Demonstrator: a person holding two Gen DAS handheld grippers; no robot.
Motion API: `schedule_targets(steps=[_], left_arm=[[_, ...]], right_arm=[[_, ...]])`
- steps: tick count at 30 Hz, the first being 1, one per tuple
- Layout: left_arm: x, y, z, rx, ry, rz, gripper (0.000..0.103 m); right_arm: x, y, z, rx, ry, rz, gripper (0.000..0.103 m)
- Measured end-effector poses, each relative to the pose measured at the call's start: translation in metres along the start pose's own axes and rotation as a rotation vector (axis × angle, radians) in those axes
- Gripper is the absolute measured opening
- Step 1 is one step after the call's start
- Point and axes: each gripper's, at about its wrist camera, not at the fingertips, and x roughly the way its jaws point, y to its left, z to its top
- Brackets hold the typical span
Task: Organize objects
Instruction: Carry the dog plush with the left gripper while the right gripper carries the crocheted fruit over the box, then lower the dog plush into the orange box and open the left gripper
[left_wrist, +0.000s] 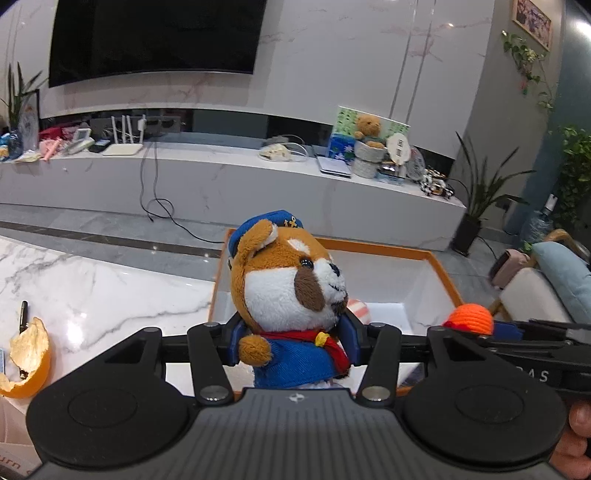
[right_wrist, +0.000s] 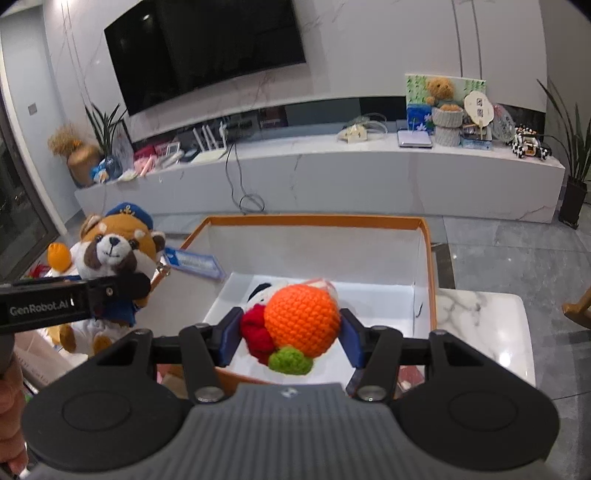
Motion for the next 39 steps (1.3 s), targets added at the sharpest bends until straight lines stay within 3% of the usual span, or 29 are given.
schedule_targets(steps=[7, 14, 19, 39], left_arm=[[0.005, -0.007, -0.002, 0.048, -0.115, 0.030, 0.058], [0.017, -0.012, -0.010, 0.069, -0.126, 0.080, 0.058], [0.018, -0.015, -0.012, 0.087, -0.190, 0.085, 0.058], [0.047, -0.021, -0.029, 0.138, -0.081, 0.116, 0.057]], right_arm=[[0.019, -0.003, -0.022, -0.014, -0.078, -0.068, 0.057], [0.035, -0.005, -0.031, -0.017, -0.068, -0.069, 0.057], [0.039, -0.004, -0.033, -0.027, -0.070, -0.073, 0.057], [0.051, -0.002, -0.043, -0.076, -0.040, -0.093, 0.057]])
